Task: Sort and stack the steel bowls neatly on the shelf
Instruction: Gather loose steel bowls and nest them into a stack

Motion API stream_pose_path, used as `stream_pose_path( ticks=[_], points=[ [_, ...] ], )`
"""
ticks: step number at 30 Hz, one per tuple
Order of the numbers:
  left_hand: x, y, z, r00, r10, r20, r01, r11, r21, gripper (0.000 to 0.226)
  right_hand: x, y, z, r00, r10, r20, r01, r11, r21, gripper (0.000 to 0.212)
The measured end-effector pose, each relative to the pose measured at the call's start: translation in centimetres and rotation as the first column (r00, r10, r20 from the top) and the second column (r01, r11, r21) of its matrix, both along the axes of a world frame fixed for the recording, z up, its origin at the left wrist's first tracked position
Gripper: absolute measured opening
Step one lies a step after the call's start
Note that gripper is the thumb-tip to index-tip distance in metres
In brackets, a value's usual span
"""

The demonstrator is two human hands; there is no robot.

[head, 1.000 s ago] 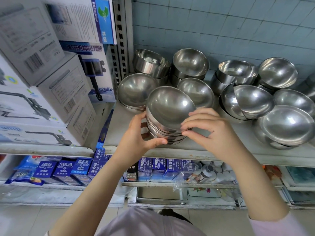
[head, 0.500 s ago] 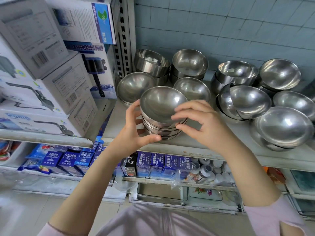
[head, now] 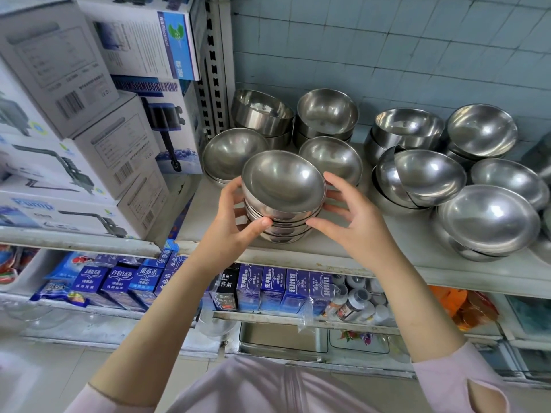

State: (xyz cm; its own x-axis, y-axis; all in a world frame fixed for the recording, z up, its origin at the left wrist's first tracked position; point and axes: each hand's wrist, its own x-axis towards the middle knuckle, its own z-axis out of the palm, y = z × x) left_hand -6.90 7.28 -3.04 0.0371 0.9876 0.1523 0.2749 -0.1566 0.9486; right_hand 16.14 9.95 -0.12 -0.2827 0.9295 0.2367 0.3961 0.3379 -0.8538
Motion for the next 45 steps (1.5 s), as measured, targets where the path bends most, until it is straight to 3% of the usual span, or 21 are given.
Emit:
stream_pose_path(
  ticks=[18, 22, 26, 32, 34, 37, 40, 45],
  points=[
    [-0.4, 0.2, -0.8, 0.999, 0.021, 0.025, -0.022, 1.000, 0.022, 0.093, 0.2, 0.8, 0.1, 0.998, 0.050, -0.049, -0.055, 0.993, -0.106, 0.080],
    [-0.4, 0.3, -0.9, 0.999, 0.032, 0.020, -0.033, 0.999, 0.033, 0.086, 0.5, 1.0, 0.2, 0.997, 0.075, -0.031, -0.078, 0.990, -0.120, 0.077],
    [-0.3, 0.4, -0.8, 1.000, 0.013, 0.020, -0.013, 1.000, 0.025, 0.085, 0.3, 0.8, 0.1, 0.996, 0.064, -0.056, -0.072, 0.986, -0.152, 0.095],
    [-0.4, 0.3, -0.7, 1.000, -0.017, 0.019, 0.016, 1.000, 0.024, 0.080, -0.3, 0.4, 0.6, 0.999, 0.036, -0.001, -0.036, 0.996, -0.080, 0.097],
    [-0.4, 0.2, -0.6, 1.000, -0.017, 0.020, 0.016, 0.999, 0.028, 0.076, -0.3, 0.2, 1.0, 0.998, 0.065, 0.023, -0.064, 0.998, -0.006, 0.089],
    [-0.3, 0.3, -0.6, 1.000, -0.017, 0.026, 0.016, 0.999, 0.032, 0.075, -0.1, 0.3, 1.2, 0.994, 0.076, 0.082, -0.086, 0.989, 0.124, 0.047],
    [-0.4, 0.3, -0.6, 0.999, -0.016, 0.028, 0.015, 0.999, 0.035, 0.075, -0.1, 0.4, 1.4, 0.993, 0.089, 0.082, -0.099, 0.985, 0.139, 0.014],
    [-0.5, 0.4, -0.7, 0.999, -0.019, 0.034, 0.018, 0.999, 0.035, 0.077, -0.2, 0.5, 1.5, 0.993, 0.082, 0.091, -0.102, 0.963, 0.248, 0.011]
  ],
)
